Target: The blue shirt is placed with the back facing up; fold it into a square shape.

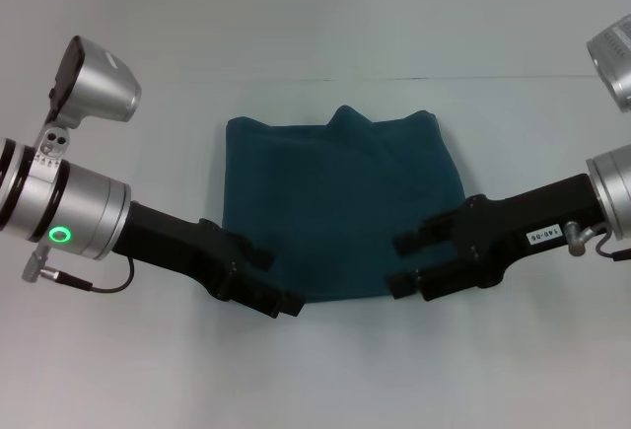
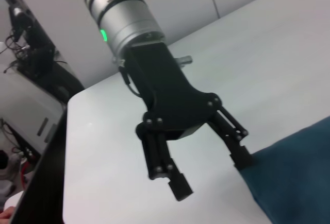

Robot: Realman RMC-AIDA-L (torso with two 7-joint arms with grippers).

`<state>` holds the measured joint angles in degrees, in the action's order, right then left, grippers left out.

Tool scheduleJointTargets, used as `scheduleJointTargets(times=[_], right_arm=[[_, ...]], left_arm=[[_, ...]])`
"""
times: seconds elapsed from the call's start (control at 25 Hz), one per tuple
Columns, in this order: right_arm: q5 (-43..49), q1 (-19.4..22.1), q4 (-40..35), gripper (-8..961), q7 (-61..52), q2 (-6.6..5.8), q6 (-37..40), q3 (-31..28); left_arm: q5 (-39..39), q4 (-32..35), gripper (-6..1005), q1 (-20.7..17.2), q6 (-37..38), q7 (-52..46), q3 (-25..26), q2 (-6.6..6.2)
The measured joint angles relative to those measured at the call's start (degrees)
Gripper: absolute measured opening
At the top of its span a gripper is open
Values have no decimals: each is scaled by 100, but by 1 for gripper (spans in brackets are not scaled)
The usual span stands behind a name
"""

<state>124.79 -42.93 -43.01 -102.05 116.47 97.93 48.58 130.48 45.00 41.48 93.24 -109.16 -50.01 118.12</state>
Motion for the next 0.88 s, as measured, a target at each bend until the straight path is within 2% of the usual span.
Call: scheduleJointTargets(times=[0.6,0.88], right_arm=[[-6,75,-5,714,-2,-52,-11,-9],[-6,74,-10,714,6,-65,-47,-15]], left_arm=[[4,0,950,0,4,-17,8,0],[-35,0,950,3,305,-58,24,0]])
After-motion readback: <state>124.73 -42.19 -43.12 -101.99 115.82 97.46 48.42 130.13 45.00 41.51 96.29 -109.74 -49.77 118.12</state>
